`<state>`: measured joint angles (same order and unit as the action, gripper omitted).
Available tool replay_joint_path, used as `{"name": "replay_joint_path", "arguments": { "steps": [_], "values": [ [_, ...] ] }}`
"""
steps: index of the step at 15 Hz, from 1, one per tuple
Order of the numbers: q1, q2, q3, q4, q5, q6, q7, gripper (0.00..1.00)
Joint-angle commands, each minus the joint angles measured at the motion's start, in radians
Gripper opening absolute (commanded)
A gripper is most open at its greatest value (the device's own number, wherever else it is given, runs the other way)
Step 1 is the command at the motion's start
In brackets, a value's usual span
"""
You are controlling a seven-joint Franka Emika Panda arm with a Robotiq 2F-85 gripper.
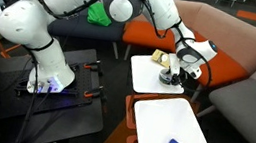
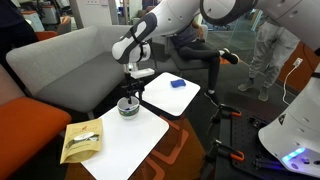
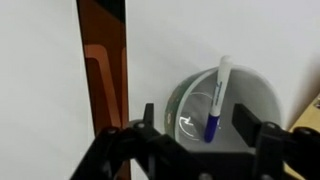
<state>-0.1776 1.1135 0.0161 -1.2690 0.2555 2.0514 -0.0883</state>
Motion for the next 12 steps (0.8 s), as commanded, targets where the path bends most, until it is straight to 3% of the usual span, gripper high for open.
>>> {"name": "replay_joint_path", "arguments": {
  "steps": [1,8,12],
  "values": [
    [0.010,0.060,-0.013,0.119,-0.029,-0.098,0.058,0.53],
    [0.013,0.115,-0.021,0.210,-0.056,-0.155,0.059,0.00],
    [0.023,0.127,-0.026,0.239,-0.085,-0.170,0.074,0.02]
  ]
}}
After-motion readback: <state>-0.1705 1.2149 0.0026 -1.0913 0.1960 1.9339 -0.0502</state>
